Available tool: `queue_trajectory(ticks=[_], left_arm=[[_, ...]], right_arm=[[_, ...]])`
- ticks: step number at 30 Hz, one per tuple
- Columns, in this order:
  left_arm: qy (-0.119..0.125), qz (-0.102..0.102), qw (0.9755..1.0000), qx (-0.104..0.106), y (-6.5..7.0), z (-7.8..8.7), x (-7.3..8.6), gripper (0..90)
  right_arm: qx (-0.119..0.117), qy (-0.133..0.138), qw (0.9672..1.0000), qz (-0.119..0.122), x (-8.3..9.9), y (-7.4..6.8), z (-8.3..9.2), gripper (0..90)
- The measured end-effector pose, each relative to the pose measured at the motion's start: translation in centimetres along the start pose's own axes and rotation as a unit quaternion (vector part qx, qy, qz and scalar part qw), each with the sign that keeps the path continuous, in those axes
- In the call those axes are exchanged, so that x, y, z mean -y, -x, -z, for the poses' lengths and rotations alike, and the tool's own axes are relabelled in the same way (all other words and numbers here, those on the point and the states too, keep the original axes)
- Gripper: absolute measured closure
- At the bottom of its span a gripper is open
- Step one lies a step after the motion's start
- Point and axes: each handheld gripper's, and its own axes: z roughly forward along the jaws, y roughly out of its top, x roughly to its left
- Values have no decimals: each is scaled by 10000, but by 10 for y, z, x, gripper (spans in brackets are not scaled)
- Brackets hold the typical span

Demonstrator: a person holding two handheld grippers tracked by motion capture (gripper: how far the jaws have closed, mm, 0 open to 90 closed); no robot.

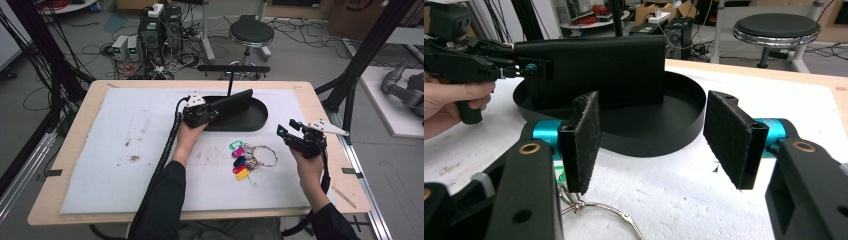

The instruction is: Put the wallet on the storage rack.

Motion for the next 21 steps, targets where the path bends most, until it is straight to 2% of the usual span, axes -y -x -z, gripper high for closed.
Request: queue_trajectory(ticks=[6, 9, 10, 11, 12, 16, 17, 21], left_arm=[[-157, -60, 9998, -58, 0, 0, 2, 697], [-149, -38, 9999, -58, 0, 0, 2, 667], [-149, -26, 9999, -82, 1, 0, 2, 646], [-144, -11, 9998, -98, 1, -1, 2, 566], [-157, -14, 9998, -113, 2, 0, 1, 566], [-262, 92, 9995, -163, 3, 2, -1, 437], [-314, 65, 9993, -166, 3, 3, -2, 403], [-423, -138, 9989, -174, 8, 7, -7, 390]], right_arm=[[6, -4, 10000, -9, 0, 0, 0, 409], [-7, -24, 10000, -11, 0, 0, 0, 409], [-20, -25, 10000, -5, 0, 0, -1, 409], [-23, -31, 10000, 7, 0, 0, -1, 409], [-23, -31, 10000, 7, 0, 0, -1, 409], [-27, -22, 10000, -14, 0, 1, -1, 409], [-9, -28, 10000, -24, 1, 1, -1, 409], [-11, -31, 10000, -22, 1, 1, 0, 409]])
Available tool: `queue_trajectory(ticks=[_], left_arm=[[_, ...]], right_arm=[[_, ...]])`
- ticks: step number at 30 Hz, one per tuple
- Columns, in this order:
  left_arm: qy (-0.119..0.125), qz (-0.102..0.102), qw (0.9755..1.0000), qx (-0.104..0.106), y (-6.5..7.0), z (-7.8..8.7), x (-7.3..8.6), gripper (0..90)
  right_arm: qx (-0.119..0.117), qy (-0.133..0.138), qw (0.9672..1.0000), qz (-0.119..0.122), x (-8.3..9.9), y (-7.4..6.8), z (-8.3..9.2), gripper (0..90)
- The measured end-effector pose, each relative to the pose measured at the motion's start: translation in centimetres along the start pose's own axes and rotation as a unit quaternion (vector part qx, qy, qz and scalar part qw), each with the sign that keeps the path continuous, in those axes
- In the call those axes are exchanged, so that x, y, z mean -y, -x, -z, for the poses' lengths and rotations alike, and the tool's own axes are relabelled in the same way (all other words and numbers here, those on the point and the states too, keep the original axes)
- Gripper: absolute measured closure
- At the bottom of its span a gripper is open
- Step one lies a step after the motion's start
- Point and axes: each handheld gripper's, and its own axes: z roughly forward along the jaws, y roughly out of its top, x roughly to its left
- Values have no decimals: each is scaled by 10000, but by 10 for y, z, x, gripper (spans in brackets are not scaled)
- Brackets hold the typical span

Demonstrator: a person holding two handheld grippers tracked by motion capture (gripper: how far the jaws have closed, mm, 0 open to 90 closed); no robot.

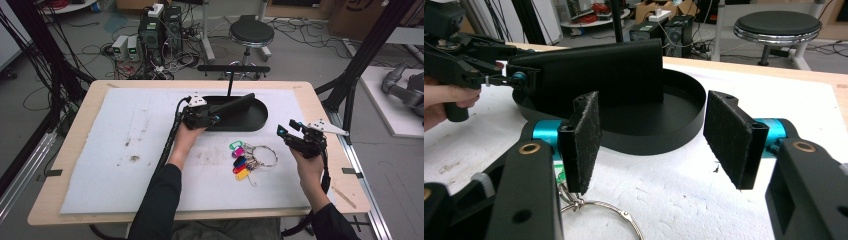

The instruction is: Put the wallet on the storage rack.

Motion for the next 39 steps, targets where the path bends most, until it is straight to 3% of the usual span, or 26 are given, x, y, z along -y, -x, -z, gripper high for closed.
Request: queue_trajectory(ticks=[2, 10, 12, 17, 27, 39], left_arm=[[-49, -83, 10000, -23, 2, 2, -3, 385], [-39, -35, 10000, 11, 5, 16, -11, 325], [49, -71, 10000, -50, 7, 22, -11, 325], [189, 59, 9998, -70, 10, 39, -9, 325], [406, 66, 9991, -130, 13, 88, -4, 322], [532, 216, 9973, -465, 9, 159, 30, 304]], right_arm=[[8, 18, 10000, 15, 0, 0, 0, 409], [18, 18, 10000, -31, 0, 2, 0, 409], [16, 9, 10000, -48, 1, 3, 0, 409], [-15, -5, 10000, -69, 2, 5, -1, 406], [-28, 10, 10000, -60, 2, 7, -2, 400], [85, 60, 9999, -95, -1, 11, 3, 392]])
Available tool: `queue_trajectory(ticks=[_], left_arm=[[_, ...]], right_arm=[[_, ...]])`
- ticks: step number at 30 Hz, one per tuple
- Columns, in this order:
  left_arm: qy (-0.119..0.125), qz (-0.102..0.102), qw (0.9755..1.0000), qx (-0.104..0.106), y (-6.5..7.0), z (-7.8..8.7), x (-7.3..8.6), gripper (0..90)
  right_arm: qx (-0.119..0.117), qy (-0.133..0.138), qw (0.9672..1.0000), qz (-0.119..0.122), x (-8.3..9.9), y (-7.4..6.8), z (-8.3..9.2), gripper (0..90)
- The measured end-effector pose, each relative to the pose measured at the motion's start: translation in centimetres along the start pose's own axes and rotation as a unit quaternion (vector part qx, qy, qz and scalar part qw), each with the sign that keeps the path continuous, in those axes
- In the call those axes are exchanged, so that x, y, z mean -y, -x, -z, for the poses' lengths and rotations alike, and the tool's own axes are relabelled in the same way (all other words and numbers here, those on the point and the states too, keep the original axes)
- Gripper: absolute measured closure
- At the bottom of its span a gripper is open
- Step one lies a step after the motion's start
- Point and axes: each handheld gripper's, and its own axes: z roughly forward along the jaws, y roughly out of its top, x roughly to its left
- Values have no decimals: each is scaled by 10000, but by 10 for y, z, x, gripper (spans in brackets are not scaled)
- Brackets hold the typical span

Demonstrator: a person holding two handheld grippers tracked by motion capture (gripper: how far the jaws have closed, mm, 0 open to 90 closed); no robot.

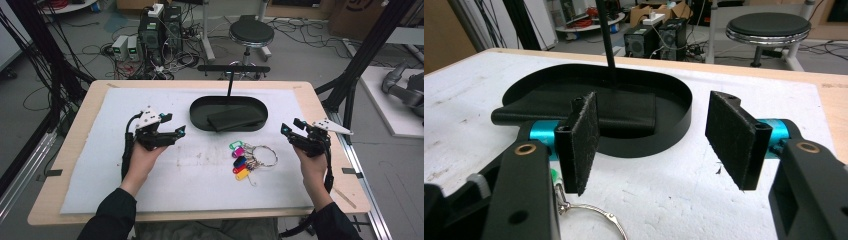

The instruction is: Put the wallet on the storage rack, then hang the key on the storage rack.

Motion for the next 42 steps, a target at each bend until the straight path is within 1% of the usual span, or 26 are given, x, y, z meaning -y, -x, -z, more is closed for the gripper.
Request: queue_trajectory(ticks=[2, 4, 5, 6, 8, 11, 17, 19, 20, 24, 27, 30, 32, 34, 37, 38, 40, 42], left_arm=[[55, 26, 9999, -102, -2, 10, 5, 304], [17, 38, 9999, -132, -4, 16, 10, 304], [-11, 27, 9998, -180, -5, 19, 12, 304], [-14, 60, 9997, -224, -6, 21, 15, 304], [-31, 101, 9996, -247, -8, 22, 18, 303], [-1, 127, 9995, -291, -8, 20, 17, 300], [23, 52, 9998, -191, -3, 10, 13, 300], [54, 59, 9998, -173, -2, 8, 12, 300], [56, 23, 9999, -158, -2, 7, 12, 300], [113, 75, 9997, -212, -6, 6, 11, 300], [151, 76, 9993, -325, -10, 7, 11, 300], [152, 91, 9990, -405, -13, 9, 12, 300], [149, 41, 9988, -467, -15, 11, 11, 300], [192, 66, 9985, -515, -17, 14, 11, 300], [211, 72, 9979, -608, -20, 17, 10, 300], [208, 70, 9975, -665, -21, 18, 9, 300], [223, 83, 9973, -702, -22, 20, 8, 300], [244, 67, 9971, -712, -22, 22, 6, 300]], right_arm=[[26, 14, 10000, 1, -1, 0, 0, 392], [55, 65, 10000, -3, -2, 1, 0, 391], [57, 56, 10000, -31, -2, 1, 0, 391], [64, 70, 10000, -16, -2, 2, -1, 390], [81, 62, 9999, -33, -3, 2, -1, 390], [79, 28, 10000, -20, -2, 1, -1, 383], [114, 18, 9999, -12, 0, 3, 6, 381], [136, 20, 9999, -22, 2, 4, 9, 380], [139, 35, 9999, -28, 2, 5, 11, 378], [144, 19, 9999, 5, 4, 5, 15, 371], [59, -83, 9999, 44, 7, 5, 16, 366], [31, -209, 9997, 93, 11, 3, 16, 366], [-14, -242, 9996, 116, 12, 1, 15, 368], [-72, -297, 9994, 171, 14, 0, 14, 381], [-167, -425, 9987, 229, 18, -2, 13, 423], [-199, -477, 9983, 252, 20, -2, 12, 434], [-244, -636, 9972, 317, 24, -3, 8, 472], [-251, -886, 9952, 338, 28, -4, 3, 498]])
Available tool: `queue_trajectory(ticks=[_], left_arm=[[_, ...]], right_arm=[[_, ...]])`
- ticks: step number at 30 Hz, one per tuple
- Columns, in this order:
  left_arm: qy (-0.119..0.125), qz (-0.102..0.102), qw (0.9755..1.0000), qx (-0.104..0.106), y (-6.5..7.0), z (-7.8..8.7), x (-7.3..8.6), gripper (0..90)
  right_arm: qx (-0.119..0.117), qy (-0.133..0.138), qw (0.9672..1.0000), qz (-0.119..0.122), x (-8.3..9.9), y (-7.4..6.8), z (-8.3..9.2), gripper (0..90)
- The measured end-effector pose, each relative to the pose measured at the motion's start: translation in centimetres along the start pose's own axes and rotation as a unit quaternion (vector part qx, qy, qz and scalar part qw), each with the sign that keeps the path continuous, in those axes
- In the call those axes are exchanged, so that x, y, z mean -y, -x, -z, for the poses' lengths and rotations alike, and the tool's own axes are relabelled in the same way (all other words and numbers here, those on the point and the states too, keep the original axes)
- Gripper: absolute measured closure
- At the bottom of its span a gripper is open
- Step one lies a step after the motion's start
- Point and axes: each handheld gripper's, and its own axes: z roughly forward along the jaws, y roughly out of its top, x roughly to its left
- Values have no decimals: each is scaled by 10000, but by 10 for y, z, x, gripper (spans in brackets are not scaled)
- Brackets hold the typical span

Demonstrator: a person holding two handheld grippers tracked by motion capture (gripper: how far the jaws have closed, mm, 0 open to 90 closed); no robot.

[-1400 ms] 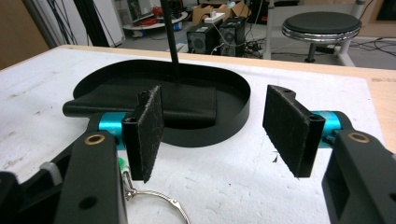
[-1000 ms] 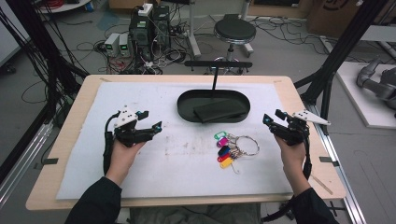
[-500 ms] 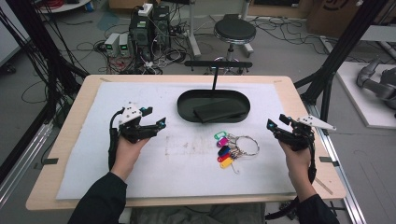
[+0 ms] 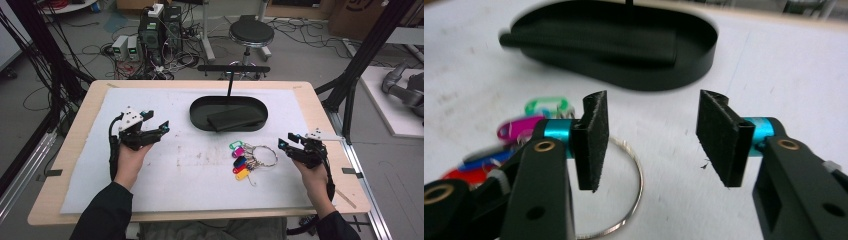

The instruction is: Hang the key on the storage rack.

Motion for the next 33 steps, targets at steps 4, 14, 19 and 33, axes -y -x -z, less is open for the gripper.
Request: queue_trajectory(ticks=[4, 14, 19, 33], left_arm=[[-55, -83, 9999, -19, 1, 5, 0, 300], [-111, 22, 9999, 5, 1, 17, 14, 300], [-161, 19, 9999, 2, 1, 19, 18, 300], [-194, 7, 9998, 45, 5, 19, 21, 299]], right_arm=[[-31, -498, 9987, 28, 6, -1, -14, 565], [63, -1213, 9925, 156, 11, -4, -34, 717], [42, -1349, 9907, 173, 12, -5, -38, 756], [208, -1476, 9886, 191, 13, -10, -42, 872]])
